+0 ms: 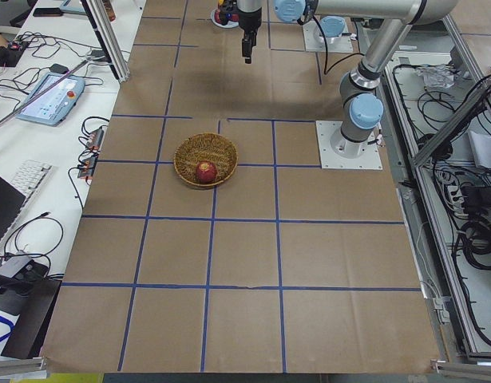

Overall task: Transfer apple from basket to plate
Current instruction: 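Carry the striped apple with the right gripper over the blue plate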

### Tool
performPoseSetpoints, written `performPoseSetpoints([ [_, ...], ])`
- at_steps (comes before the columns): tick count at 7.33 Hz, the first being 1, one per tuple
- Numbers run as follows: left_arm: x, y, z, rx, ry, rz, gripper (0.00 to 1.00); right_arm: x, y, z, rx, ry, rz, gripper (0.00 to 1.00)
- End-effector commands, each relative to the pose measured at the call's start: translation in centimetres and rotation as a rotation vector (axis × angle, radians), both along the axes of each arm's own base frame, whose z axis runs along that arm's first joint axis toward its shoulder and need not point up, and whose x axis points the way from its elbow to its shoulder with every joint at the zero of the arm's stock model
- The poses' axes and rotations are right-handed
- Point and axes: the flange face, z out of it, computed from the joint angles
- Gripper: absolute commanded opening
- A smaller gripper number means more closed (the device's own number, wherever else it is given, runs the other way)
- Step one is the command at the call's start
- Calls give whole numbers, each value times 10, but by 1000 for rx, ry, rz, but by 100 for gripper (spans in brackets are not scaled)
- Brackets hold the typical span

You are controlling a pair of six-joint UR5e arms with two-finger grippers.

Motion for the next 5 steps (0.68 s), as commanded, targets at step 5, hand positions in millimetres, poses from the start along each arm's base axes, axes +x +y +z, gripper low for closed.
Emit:
performPoseSetpoints([
  [5, 0, 0, -1, 2, 2, 0, 99, -103, -4, -56, 69, -54, 73, 67],
])
